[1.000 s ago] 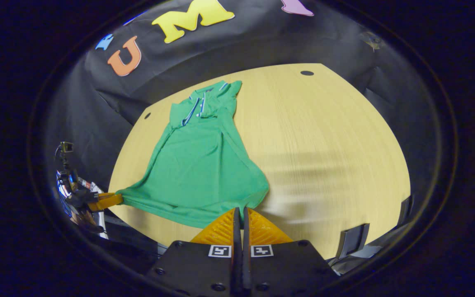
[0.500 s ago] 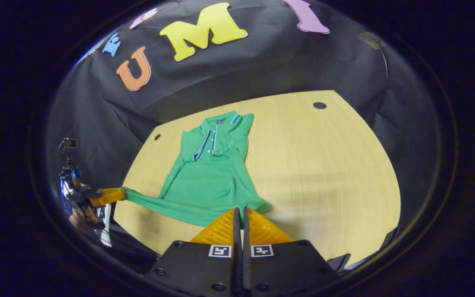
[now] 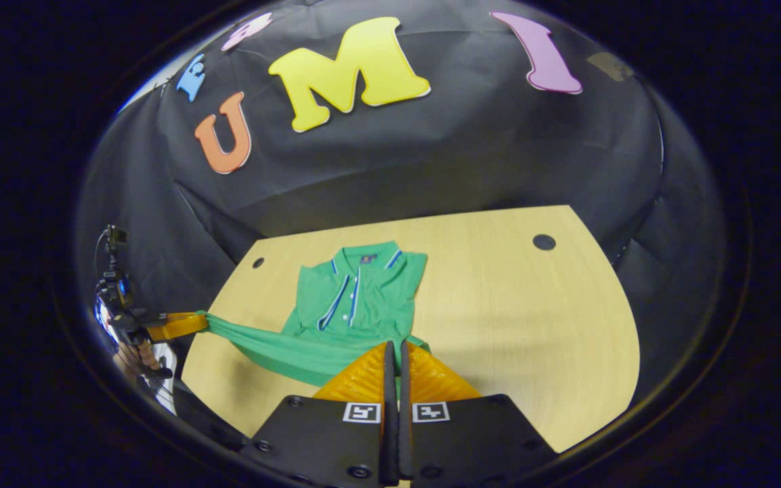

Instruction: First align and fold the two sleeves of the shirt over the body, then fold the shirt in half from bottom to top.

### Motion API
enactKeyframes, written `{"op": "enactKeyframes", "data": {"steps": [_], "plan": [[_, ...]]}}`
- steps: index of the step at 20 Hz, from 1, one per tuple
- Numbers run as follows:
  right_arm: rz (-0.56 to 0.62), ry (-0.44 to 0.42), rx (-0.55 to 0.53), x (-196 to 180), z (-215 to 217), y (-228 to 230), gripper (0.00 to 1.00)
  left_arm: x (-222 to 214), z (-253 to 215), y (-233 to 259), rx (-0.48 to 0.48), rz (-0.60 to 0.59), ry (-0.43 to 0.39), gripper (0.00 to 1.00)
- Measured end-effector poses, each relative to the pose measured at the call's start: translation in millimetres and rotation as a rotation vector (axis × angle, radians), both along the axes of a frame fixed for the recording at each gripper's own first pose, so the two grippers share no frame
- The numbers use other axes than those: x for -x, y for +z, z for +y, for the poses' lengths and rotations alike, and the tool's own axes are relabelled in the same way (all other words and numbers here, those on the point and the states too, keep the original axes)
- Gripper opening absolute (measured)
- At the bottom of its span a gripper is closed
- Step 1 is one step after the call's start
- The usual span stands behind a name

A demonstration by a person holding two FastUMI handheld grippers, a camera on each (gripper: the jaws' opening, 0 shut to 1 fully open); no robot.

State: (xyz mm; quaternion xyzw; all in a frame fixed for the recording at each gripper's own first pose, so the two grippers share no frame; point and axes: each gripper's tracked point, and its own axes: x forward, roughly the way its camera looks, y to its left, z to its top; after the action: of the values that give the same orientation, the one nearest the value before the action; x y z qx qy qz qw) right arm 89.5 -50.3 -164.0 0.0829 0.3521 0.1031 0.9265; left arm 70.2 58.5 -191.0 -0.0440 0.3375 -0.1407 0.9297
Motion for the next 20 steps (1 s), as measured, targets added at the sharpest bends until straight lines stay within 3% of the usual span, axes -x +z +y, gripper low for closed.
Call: {"op": "enactKeyframes", "data": {"steps": [3,11,20], "plan": [[-0.03,-0.009,0.005,-42,-6,11,0.02,-35,5,10,0.045,-0.012,0.041,0.04],[-0.069,-0.023,0.009,-143,-9,1,0.0,-145,13,0,0.054,-0.047,0.1,0.04],[-0.097,0.042,0.13,-225,8,-86,0.02,-232,15,-64,0.001,-0.032,0.142,0.04]]}}
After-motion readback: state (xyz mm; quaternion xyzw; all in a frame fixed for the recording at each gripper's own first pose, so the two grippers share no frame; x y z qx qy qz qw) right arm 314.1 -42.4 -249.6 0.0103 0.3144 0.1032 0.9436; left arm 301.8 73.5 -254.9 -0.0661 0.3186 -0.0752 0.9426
